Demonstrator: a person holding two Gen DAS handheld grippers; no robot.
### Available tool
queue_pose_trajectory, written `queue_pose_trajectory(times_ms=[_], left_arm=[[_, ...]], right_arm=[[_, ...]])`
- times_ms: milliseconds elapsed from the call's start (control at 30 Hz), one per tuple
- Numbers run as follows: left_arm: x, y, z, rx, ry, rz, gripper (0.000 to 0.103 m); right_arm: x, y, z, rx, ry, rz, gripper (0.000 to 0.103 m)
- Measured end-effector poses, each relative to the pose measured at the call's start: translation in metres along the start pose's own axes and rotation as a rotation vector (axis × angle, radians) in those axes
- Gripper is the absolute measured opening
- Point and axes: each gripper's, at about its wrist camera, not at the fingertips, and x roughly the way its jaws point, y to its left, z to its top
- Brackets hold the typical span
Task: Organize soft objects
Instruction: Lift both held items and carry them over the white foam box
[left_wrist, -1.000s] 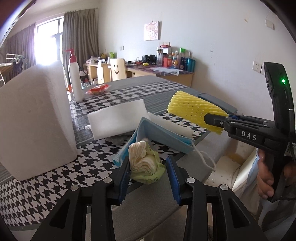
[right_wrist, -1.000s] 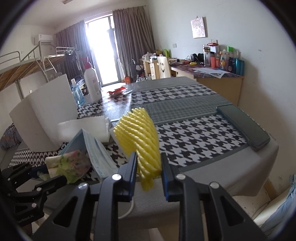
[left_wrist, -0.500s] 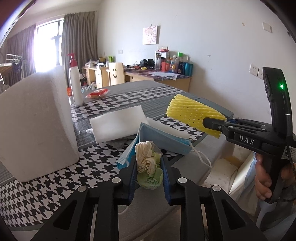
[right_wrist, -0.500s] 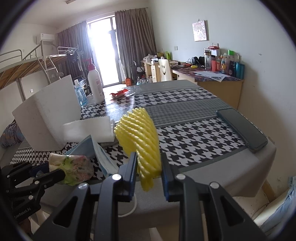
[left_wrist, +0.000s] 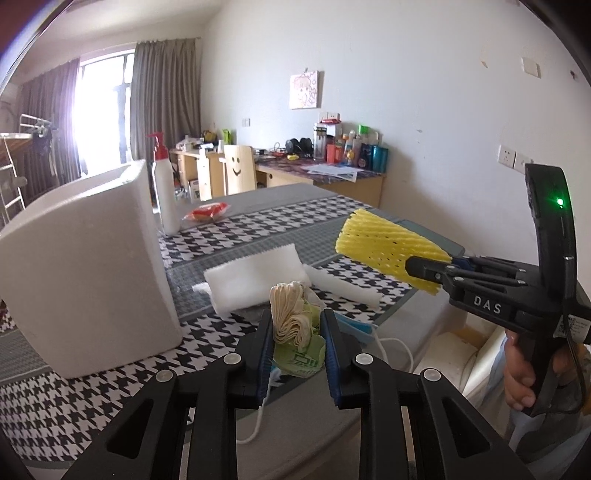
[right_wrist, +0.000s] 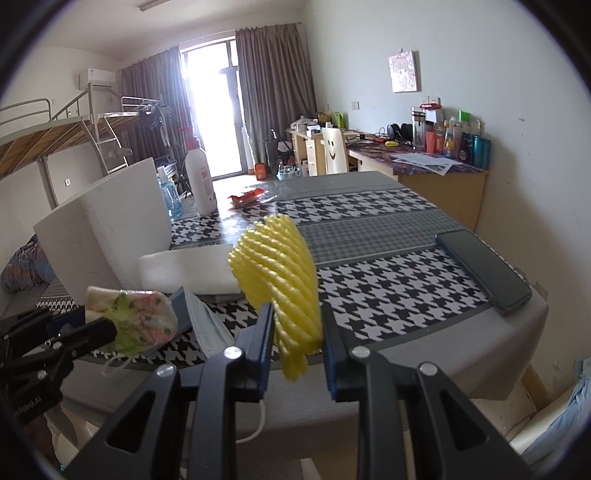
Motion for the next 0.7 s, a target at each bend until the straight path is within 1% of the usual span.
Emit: queue_pose_trajectory(times_ms=[367, 700], left_arm=[[-0.006, 0.007, 0.014, -0.001, -0.019, 0.021, 0.026], [-0.012, 0.012, 0.029, 0.016, -0.057, 0.048, 0.026]], right_arm=[[-0.007, 0.010, 0.010, -0.011, -0.029, 0.020, 0.028], [-0.006, 0.020, 0.025, -0.028, -0.054, 0.051, 0.028]])
